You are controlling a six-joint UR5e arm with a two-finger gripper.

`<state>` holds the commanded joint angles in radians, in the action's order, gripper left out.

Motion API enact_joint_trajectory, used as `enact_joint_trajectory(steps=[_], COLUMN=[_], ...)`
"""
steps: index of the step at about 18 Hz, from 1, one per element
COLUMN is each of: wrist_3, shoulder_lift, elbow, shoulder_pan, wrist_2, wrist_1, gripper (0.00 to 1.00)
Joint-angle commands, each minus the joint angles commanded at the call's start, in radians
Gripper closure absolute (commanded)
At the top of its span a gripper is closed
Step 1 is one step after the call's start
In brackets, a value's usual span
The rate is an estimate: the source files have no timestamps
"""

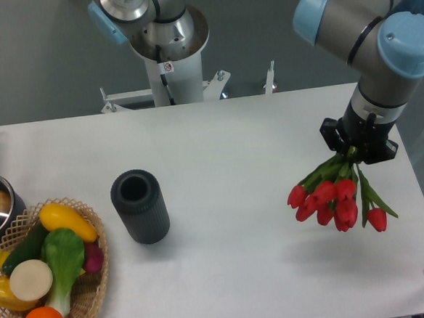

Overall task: Insert the flowers into the vase
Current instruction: 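Carry the red tulip bunch toward the black vase with the gripper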

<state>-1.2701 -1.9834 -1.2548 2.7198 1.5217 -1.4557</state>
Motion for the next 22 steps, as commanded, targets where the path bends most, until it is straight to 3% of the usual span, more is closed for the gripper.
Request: enact_joint_trajectory(steps=[10, 22], wrist_3=[-0.032, -0.021], shoulder_lift=[0.020, 0.141], elbow=[-0.005, -0.071], shoulder_pan=[-0.018, -0.060], wrist_2=[-0.014, -0.237], wrist_1=[-0.028, -0.019], gripper=[0.98, 0.99])
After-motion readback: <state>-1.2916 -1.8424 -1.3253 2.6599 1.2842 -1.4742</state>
